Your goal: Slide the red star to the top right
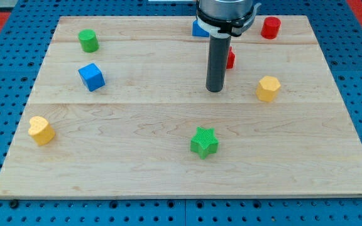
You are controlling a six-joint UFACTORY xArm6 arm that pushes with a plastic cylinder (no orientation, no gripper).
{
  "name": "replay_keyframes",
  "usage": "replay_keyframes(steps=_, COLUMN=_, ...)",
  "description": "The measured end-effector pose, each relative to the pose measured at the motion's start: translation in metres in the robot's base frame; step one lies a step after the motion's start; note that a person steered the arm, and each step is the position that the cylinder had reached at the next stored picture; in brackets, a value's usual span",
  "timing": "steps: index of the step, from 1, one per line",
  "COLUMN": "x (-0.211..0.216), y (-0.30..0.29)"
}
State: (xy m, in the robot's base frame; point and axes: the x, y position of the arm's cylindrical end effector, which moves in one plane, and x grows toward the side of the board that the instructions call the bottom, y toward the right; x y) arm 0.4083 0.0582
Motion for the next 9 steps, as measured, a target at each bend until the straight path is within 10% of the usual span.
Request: replay_keyframes(steps=9, x=-0.152, y=0.017)
